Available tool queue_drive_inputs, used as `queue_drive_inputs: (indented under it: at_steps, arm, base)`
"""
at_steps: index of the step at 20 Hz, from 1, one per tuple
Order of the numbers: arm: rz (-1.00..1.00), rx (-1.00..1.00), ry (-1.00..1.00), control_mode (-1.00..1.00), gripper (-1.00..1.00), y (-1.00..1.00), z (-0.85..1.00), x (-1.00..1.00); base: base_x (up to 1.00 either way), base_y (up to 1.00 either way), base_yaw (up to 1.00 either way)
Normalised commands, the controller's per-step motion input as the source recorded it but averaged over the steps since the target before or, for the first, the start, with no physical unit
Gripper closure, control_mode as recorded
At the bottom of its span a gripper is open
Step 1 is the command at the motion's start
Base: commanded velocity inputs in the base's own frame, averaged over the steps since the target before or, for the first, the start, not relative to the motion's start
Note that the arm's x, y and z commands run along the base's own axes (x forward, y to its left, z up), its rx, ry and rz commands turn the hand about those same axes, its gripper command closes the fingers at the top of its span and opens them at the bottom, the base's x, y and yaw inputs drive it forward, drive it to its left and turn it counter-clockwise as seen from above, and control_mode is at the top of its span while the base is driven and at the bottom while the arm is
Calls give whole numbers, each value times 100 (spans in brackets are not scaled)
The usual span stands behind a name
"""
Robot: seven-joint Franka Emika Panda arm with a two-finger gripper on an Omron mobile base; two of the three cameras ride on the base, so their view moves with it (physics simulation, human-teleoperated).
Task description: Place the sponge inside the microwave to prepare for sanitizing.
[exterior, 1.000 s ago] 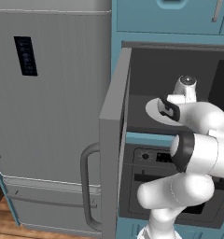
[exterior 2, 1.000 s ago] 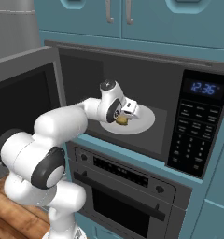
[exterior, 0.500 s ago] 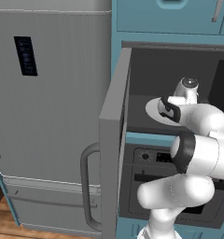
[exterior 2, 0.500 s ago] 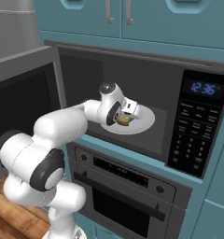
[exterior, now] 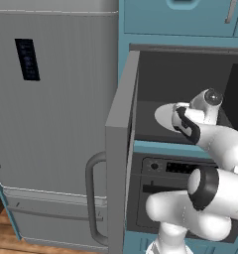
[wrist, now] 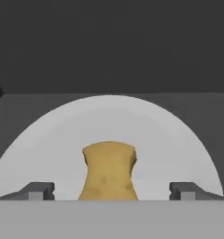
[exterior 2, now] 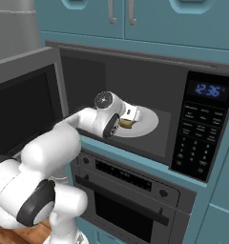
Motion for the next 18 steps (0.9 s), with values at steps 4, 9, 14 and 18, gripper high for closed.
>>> queue_drive_inputs:
  at_steps: [4, 9, 14, 18]
  arm:
    - [0, -2, -13, -100, -100, 23, 20, -91]
    - [1, -1, -10, -100, -100, 9, 57, -100]
    - [0, -2, -4, -100, -100, 14, 78, -100]
    - [0, -1, 0, -100, -100, 17, 63, -100]
  base:
    - [0, 0, 0]
    - [0, 0, 0]
    - [0, 0, 0]
    - [0, 0, 0]
